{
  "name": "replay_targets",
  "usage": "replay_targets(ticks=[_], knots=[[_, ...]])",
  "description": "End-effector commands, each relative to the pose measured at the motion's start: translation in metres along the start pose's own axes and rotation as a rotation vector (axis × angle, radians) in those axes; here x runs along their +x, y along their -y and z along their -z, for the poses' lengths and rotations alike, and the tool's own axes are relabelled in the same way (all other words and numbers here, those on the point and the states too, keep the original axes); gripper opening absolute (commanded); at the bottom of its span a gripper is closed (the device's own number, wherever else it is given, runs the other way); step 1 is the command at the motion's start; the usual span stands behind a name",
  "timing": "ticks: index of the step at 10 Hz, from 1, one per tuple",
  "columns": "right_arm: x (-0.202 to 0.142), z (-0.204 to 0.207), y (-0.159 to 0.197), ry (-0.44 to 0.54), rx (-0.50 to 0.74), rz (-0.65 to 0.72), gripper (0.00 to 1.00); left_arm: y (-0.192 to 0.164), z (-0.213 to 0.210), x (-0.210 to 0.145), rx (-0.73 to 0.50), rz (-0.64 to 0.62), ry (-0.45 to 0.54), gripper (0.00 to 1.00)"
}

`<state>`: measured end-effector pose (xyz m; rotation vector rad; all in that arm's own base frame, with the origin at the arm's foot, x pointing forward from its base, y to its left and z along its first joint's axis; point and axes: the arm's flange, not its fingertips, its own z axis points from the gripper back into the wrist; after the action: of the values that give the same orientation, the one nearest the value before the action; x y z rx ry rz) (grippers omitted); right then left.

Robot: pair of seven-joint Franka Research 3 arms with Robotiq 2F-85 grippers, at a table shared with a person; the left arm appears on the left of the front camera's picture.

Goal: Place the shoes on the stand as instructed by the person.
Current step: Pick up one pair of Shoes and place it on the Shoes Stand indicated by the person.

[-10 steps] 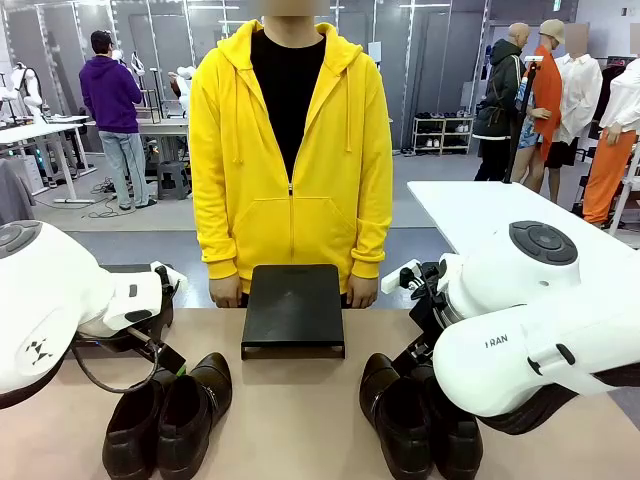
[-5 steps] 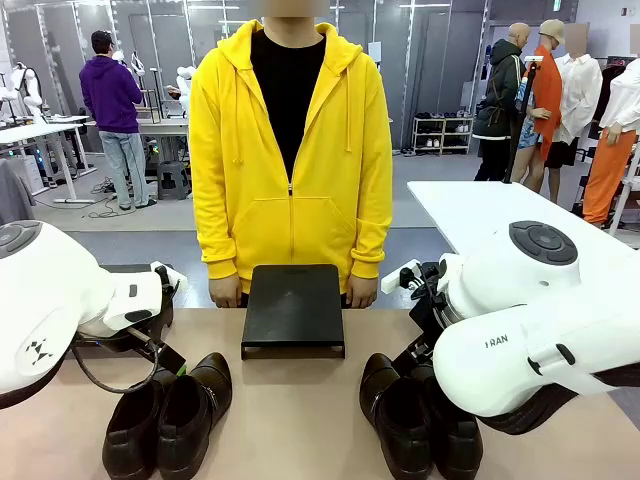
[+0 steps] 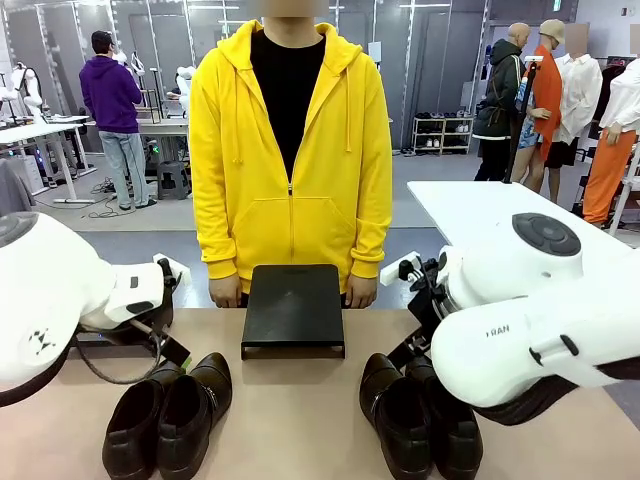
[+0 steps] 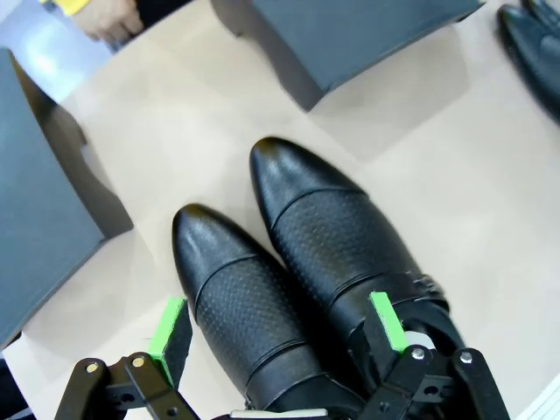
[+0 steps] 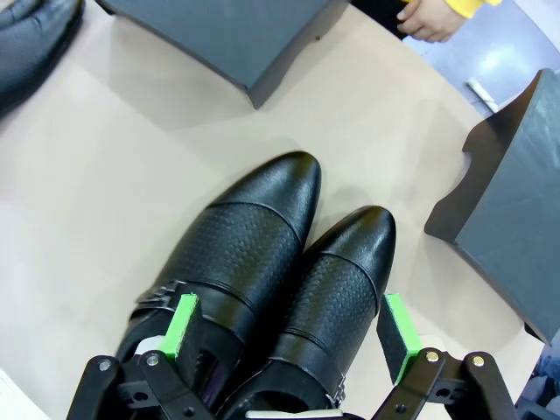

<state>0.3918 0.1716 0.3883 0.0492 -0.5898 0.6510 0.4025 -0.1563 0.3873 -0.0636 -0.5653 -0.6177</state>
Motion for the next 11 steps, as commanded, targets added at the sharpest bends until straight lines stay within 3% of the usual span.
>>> replay_targets(ticks=[1,3,4,6,8,11], knots=[[0.014,-0.038,0.014,0.014,0.122,0.01,1.0,-0.02,-0.032,0.015,-0.111,0.007,0.022,1.0],[0.029,-0.077,0.033,0.021,0.216,0.052,1.0,-0.036,-0.072,0.027,-0.219,-0.012,0.073,1.0],[0.031,-0.097,0.046,0.031,0.319,0.085,1.0,-0.045,-0.093,0.029,-0.313,-0.041,0.096,1.0],[0.014,-0.131,0.094,0.06,0.639,0.208,1.0,-0.076,-0.138,0.013,-0.581,-0.129,0.206,1.0],[-0.025,-0.151,0.141,0.094,0.822,0.295,1.0,-0.114,-0.175,-0.031,-0.849,-0.179,0.308,1.0],[-0.105,-0.178,0.206,0.23,0.927,0.463,1.0,-0.174,-0.221,-0.132,-0.921,-0.326,0.5,1.0]])
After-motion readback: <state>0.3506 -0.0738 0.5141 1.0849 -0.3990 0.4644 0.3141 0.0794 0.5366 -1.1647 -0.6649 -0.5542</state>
